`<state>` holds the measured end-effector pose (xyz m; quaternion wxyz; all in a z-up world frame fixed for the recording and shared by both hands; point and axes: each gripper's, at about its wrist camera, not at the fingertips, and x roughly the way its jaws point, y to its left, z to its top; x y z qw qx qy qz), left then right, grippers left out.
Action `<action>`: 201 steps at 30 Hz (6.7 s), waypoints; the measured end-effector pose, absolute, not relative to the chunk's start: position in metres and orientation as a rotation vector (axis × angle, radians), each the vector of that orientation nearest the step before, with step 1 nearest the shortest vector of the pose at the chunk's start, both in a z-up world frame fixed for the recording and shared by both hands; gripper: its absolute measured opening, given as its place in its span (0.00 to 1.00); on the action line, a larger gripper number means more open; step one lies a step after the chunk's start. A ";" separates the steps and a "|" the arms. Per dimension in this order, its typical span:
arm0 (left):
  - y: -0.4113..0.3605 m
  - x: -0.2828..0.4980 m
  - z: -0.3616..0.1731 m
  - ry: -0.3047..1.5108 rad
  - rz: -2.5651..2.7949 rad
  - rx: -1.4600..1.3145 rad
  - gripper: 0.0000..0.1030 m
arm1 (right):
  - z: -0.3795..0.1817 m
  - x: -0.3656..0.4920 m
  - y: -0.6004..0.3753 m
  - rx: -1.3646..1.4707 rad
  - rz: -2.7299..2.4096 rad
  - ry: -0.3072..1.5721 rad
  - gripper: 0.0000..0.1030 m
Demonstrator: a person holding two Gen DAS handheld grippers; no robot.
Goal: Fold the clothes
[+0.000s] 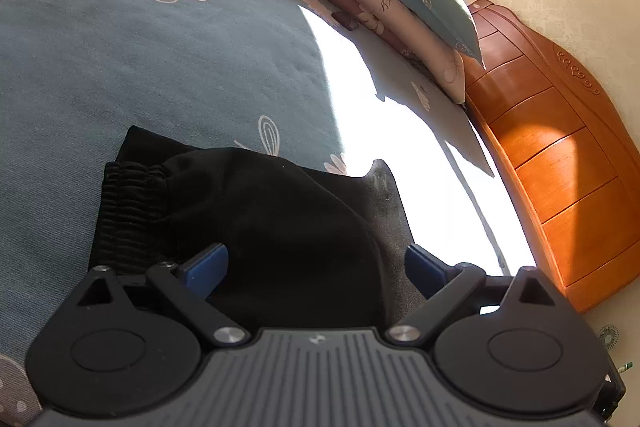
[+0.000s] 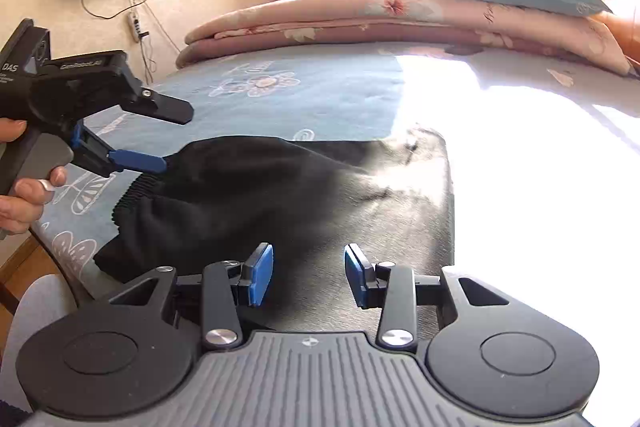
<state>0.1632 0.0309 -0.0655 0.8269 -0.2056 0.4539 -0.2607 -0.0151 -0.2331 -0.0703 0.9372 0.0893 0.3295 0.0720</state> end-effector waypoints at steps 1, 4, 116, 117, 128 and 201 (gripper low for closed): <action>0.028 0.164 -0.074 0.995 -0.531 -0.426 0.92 | -0.077 -0.014 -0.245 0.217 0.121 0.707 0.43; 0.026 0.161 -0.088 1.023 -0.508 -0.422 0.92 | -0.092 -0.030 -0.272 0.301 0.066 0.759 0.43; -0.072 0.238 -0.093 1.163 -0.803 -0.537 0.97 | -0.090 0.023 -0.148 0.087 0.334 0.643 0.82; -0.073 0.235 -0.089 1.155 -0.829 -0.540 0.97 | -0.090 0.022 -0.148 0.085 0.335 0.641 0.82; -0.089 0.232 -0.094 1.214 -0.812 -0.469 0.97 | -0.087 0.017 -0.151 0.089 0.343 0.624 0.85; 0.118 0.189 -0.148 1.146 -0.638 -0.813 0.99 | -0.075 -0.043 -0.151 0.002 0.195 0.686 0.88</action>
